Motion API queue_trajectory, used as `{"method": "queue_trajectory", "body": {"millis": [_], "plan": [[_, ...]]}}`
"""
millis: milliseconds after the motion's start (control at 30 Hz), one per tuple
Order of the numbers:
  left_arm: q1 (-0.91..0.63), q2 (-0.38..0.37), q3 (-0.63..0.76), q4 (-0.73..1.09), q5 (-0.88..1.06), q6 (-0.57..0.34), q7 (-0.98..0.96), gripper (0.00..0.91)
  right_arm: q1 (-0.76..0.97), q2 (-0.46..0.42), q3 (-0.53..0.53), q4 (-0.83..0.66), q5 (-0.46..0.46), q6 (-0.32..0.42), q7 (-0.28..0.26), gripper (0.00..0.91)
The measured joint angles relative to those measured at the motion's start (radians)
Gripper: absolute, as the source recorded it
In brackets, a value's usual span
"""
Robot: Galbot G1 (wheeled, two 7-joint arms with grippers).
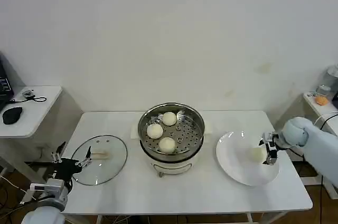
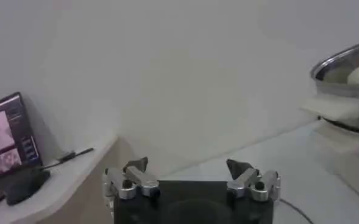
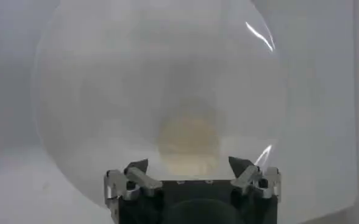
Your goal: Take steamed baozi put them in steamer then cover it.
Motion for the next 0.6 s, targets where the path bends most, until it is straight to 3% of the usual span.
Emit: {"method": "queue_trajectory", "body": {"millis": [133,367,600], "plan": [[0.001,-0.005,-0.001,0.000,0.000,-0.001,0.000,0.907,-0.004,0.021,0.004,-0.019,-0.011,0.000,0.001,0.846],[0.008,-0.009,-0.002,0.000,0.002,-0.004,-0.001,0.907,-0.006,0.031,0.009,-0.033,-0.026,-0.008,0.001,0.655],[0.012,-0.009,-0.004,-0.007,0.002,-0.004,-0.001,0.907,-0.001,0.041,0.012,-0.042,-0.031,-0.015,-0.004,0.615]]}}
